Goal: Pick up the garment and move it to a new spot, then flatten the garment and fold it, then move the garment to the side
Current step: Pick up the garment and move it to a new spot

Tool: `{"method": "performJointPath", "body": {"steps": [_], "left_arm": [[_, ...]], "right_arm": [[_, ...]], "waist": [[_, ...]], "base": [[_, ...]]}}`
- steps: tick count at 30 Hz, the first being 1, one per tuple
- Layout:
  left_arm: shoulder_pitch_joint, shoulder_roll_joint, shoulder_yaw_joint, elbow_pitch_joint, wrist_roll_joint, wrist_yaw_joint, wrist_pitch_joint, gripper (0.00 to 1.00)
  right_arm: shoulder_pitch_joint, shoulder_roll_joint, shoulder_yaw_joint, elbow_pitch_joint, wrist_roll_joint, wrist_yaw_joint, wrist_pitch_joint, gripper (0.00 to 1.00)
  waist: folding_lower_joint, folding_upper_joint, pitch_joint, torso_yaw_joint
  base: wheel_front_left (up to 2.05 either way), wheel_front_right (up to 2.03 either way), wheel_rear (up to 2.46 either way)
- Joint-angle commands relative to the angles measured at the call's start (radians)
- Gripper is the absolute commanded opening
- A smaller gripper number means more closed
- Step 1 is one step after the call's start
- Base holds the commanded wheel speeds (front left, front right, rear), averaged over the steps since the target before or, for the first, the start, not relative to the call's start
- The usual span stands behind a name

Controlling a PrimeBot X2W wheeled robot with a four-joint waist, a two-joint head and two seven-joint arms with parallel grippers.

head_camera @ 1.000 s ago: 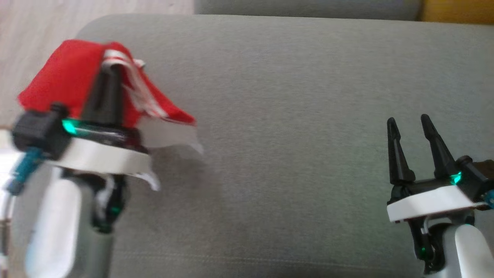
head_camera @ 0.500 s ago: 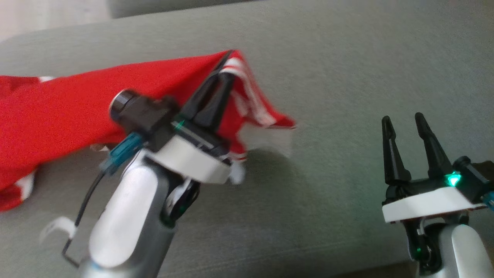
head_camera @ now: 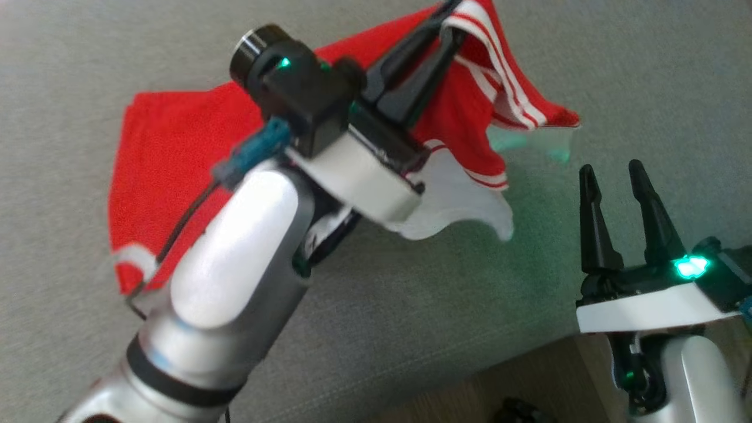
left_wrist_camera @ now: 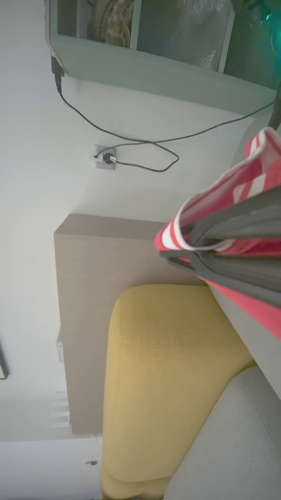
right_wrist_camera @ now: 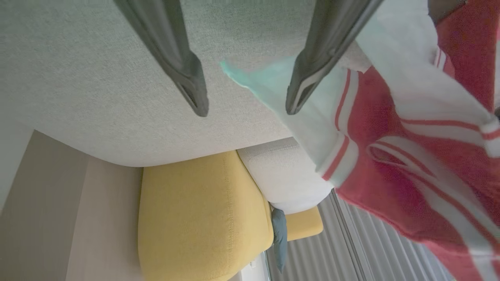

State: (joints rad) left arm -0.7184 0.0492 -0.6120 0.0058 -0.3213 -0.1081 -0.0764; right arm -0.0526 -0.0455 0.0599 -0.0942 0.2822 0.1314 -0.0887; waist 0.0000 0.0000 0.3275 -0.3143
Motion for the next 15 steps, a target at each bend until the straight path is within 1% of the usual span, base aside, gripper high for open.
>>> {"method": "performJointPath", "body": {"steps": [1,5,9,12,13,14,15], "left_arm": [[-0.05,0.002,0.018,-0.001,-0.008,0.011,0.002,0.0],[-0.085,0.002,0.002,0.165,-0.031,0.025,0.02,0.0],[-0.13,0.002,-0.006,0.367,-0.05,0.016,0.032,0.0],[-0.166,0.001,-0.009,0.472,-0.067,0.008,0.01,0.0],[-0.174,0.001,-0.015,0.496,-0.078,0.005,0.003,0.04],[-0.182,0.001,-0.023,0.514,-0.087,0.003,-0.004,0.49],[-0.19,0.001,-0.032,0.527,-0.093,0.001,-0.014,1.0]], "right_arm": [[-0.034,-0.005,0.026,-0.029,0.01,-0.001,-0.014,1.0],[-0.048,-0.005,0.041,-0.019,0.023,-0.001,-0.032,1.0],[-0.07,-0.005,0.065,-0.002,0.038,-0.001,-0.053,1.0],[-0.085,-0.005,0.075,0.014,0.044,-0.001,-0.065,1.0],[-0.088,-0.005,0.076,0.019,0.045,-0.001,-0.069,1.0],[-0.091,-0.005,0.076,0.025,0.045,-0.001,-0.072,1.0],[-0.094,-0.005,0.075,0.031,0.043,-0.001,-0.074,1.0]], "waist": [[0.0,0.0,0.037,-0.03],[0.0,0.0,0.075,-0.041],[0.0,0.0,0.107,-0.051],[0.0,0.0,0.121,-0.053],[0.0,0.0,0.123,-0.052],[0.0,0.0,0.124,-0.05],[0.0,0.0,0.123,-0.047]], "base": [[0.0,0.0,0.0],[0.0,0.0,0.0],[0.0,0.0,0.0],[0.0,0.0,0.0],[0.0,0.0,0.0],[0.0,0.0,0.0],[0.0,0.0,0.0]]}}
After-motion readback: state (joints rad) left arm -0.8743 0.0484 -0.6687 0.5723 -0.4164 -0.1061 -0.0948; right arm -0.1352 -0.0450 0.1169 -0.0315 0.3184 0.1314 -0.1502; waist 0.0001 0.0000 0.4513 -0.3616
